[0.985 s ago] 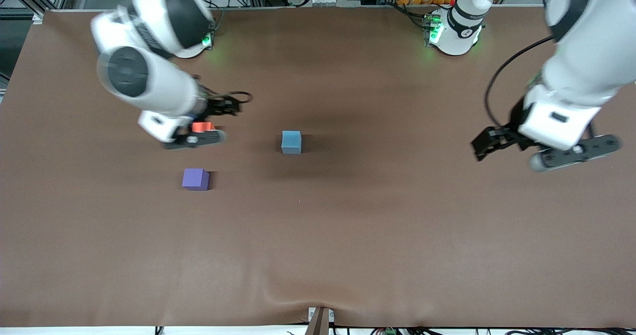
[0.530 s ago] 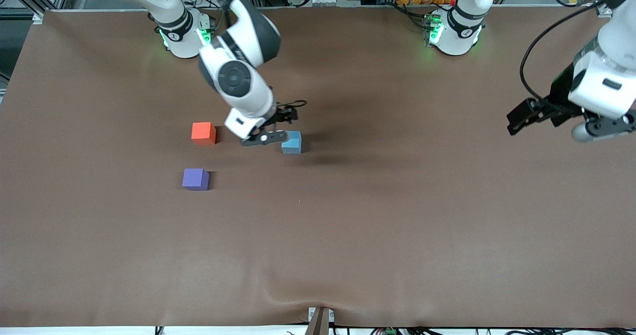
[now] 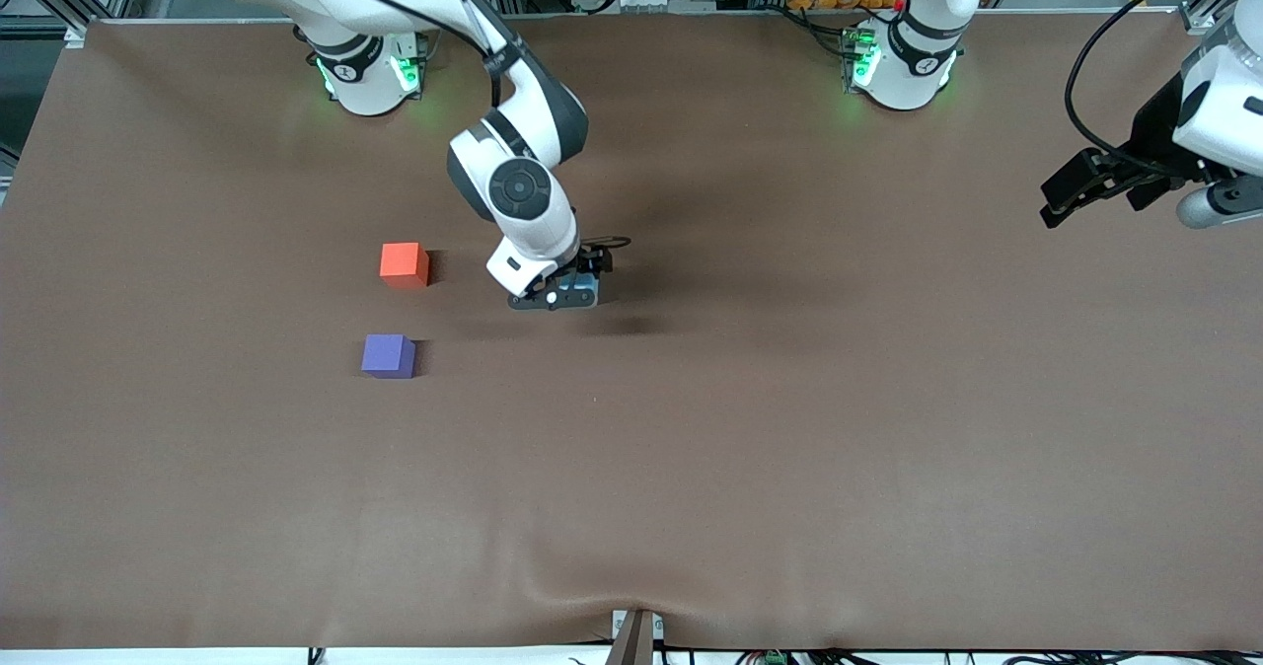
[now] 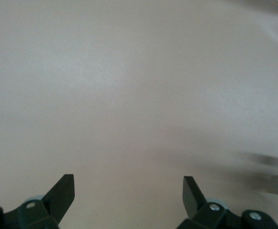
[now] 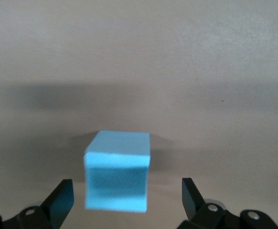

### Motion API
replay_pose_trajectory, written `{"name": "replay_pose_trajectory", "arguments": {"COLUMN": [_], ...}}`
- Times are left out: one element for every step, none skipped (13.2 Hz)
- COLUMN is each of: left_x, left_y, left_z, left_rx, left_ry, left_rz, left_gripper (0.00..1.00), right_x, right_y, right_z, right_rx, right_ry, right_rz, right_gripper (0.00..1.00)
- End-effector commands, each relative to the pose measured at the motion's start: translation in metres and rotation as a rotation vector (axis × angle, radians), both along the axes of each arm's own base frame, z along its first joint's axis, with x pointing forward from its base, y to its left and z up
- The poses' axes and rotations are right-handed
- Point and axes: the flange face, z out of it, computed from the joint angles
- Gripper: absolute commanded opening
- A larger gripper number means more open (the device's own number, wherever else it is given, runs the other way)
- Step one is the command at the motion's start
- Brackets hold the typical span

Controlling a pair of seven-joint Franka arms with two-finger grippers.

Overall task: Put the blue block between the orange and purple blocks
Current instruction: 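Close the right gripper on the light blue block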

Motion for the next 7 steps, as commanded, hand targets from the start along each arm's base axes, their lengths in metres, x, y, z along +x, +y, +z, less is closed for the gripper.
{"name": "replay_pose_trajectory", "arguments": {"left_x": [-0.010, -0.010, -0.010, -0.010, -0.010, -0.010, -0.010], "left_y": [0.001, 0.001, 0.001, 0.002, 0.002, -0.001, -0.003], "left_z": [0.003, 0.003, 0.003, 0.005, 0.009, 0.010, 0.009], "left_rx": [-0.001, 0.005, 0.010, 0.006, 0.007, 0.007, 0.009], "left_ry": [0.004, 0.003, 0.001, -0.002, -0.011, -0.013, -0.010], "left_rz": [-0.009, -0.015, -0.018, -0.018, -0.018, -0.022, -0.025], "left_gripper": [1.00, 1.00, 1.00, 1.00, 1.00, 1.00, 1.00], "right_x": [-0.003, -0.004, -0.007, -0.008, -0.010, -0.010, -0.012], "right_y": [-0.003, 0.000, 0.005, 0.007, 0.008, 0.009, 0.009], "right_z": [-0.014, -0.021, -0.025, -0.025, -0.027, -0.027, -0.027], "right_rx": [-0.008, 0.001, 0.000, -0.001, -0.002, -0.002, -0.006], "right_ry": [-0.047, -0.062, -0.062, -0.063, -0.060, -0.060, -0.055], "right_rz": [-0.027, -0.073, -0.100, -0.100, -0.097, -0.095, -0.095], "right_gripper": [1.00, 1.00, 1.00, 1.00, 1.00, 1.00, 1.00]}}
